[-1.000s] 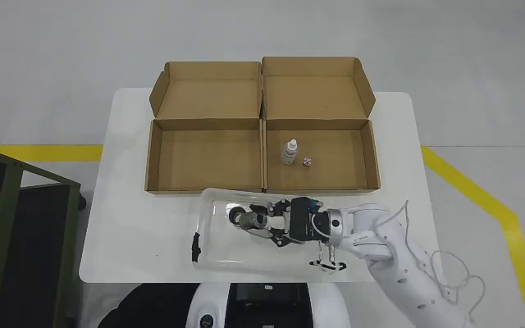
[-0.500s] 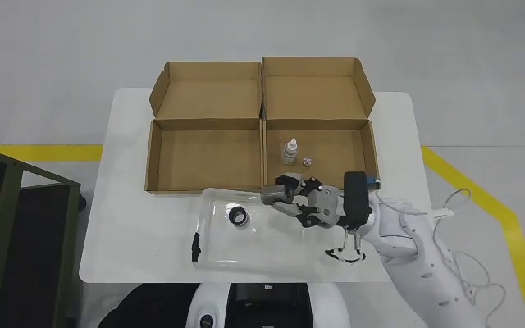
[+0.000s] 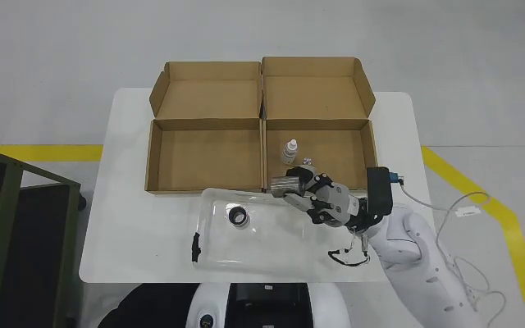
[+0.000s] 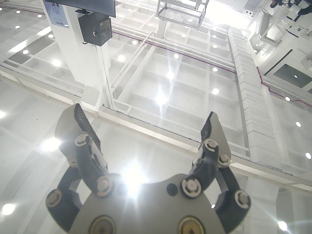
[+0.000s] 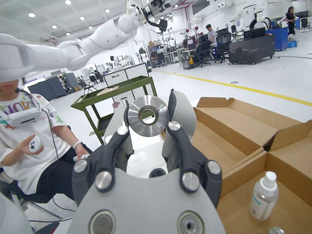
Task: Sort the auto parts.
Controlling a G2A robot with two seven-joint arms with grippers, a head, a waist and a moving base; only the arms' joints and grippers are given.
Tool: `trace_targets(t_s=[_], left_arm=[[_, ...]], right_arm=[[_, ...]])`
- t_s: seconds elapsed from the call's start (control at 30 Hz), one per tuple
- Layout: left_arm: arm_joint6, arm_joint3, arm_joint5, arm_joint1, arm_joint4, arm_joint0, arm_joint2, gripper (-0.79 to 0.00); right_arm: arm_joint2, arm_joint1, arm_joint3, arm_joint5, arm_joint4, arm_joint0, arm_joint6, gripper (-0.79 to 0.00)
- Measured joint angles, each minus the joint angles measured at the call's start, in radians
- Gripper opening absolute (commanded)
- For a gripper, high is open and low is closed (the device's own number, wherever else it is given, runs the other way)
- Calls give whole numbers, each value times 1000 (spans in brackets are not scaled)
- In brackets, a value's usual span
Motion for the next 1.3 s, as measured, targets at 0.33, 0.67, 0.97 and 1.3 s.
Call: trace_targets(t_s=[0.33, 0.67, 0.97, 1.3], left_arm=[[0, 0, 0, 0, 0, 0, 0, 0], [0, 0, 0, 0, 0, 0, 0, 0], [0, 0, 0, 0, 0, 0, 0, 0], [0, 0, 0, 0, 0, 0, 0, 0]], right_arm=[[-13, -5, -8, 60, -53, 29, 55, -785], [-95, -23, 16, 189, -204, 126, 152, -785], [-210, -48, 39, 323, -403, 239, 278, -785], [-352, -98, 217, 361, -368, 432, 422, -785]])
